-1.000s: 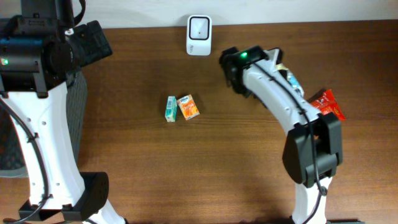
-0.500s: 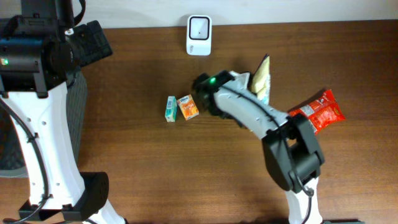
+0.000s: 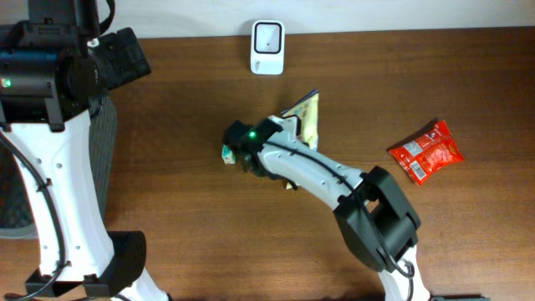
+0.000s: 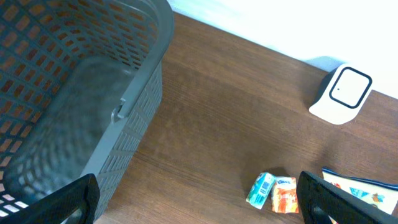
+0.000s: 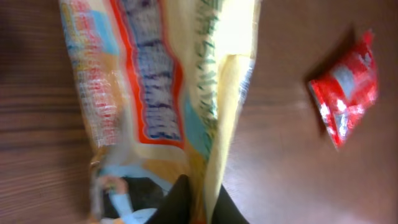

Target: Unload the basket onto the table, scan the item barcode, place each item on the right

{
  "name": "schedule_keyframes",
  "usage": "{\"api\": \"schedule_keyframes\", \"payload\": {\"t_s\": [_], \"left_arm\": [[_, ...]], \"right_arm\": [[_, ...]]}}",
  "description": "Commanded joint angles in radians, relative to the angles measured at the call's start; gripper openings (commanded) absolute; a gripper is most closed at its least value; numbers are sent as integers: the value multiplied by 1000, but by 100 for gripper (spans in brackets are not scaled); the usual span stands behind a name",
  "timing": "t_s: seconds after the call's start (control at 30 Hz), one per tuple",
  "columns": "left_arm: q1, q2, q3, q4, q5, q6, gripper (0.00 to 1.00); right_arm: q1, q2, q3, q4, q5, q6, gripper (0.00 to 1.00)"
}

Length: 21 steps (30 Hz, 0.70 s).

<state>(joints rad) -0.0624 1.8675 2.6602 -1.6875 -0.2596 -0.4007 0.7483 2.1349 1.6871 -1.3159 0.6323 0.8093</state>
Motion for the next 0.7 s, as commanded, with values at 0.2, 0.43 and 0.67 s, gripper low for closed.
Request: {"api": "schedule_keyframes", "payload": {"t_s": [0.2,0.43,0.67], "left_arm": [[0,0,-2,0,-7,12,99],[0,0,-2,0,-7,12,99],[0,0,-2,0,-7,12,99]], "right_arm": [[-167,-51,195,-12,-364,-609,99],[-91,-47,-4,243,-443,-539,99],[-89,-47,-306,473,-204,-454,99]]}}
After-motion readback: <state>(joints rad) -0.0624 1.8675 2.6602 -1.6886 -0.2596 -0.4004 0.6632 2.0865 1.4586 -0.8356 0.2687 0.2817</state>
